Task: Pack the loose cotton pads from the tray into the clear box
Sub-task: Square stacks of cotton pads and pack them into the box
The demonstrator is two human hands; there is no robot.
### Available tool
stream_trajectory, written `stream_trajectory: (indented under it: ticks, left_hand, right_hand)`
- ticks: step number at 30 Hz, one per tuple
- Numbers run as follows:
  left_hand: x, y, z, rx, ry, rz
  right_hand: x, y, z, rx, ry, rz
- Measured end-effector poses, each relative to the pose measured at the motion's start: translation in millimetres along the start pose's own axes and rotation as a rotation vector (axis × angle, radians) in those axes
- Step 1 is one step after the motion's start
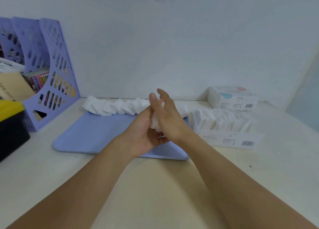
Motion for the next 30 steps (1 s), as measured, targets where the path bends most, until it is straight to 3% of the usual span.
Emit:
stream_trajectory:
  ticks: [5,9,14,26,28,30]
  left_hand:
    - [6.7,4.1,-12.4,0.236,-0.005,0.047]
    - [13.0,-3.0,-13.2,0.424,-0.002,0.138]
    - [12.2,-3.9,-11.6,0.364,-0.018,0.155]
    - [14.4,-2.2,-13.3,0.171,-0.033,0.077]
    - [14.3,2.0,-15.6,0.092,-0.016,0.051]
    - [15.5,5.7,-18.9,0.045,0.002,0.024]
  right_hand:
    - [5.6,9.2,11.9,0.116,0.303,0.084]
    - [2.9,17.4,13.0,-0.004,0.320,0.119]
    - [-1.3,14.1,5.6,-0.135,0.355,0.007]
    - [-4.4,17.6,8.0,-0.126,0.386,0.100]
    - [-6.3,23.9,7.8,-0.018,0.407,0.087]
    - [-6.8,28.7,8.4,0.250,0.460,0.095]
Point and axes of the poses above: each hand's wrist, its own x-axis away from the middle knuckle, its own y-axis out of the back of the hand, z = x × y, the point moved 2 cm from there along -x, towards the middle knuckle, and after that the axes turned 7 degrees about -x, right-handed, at the moved point
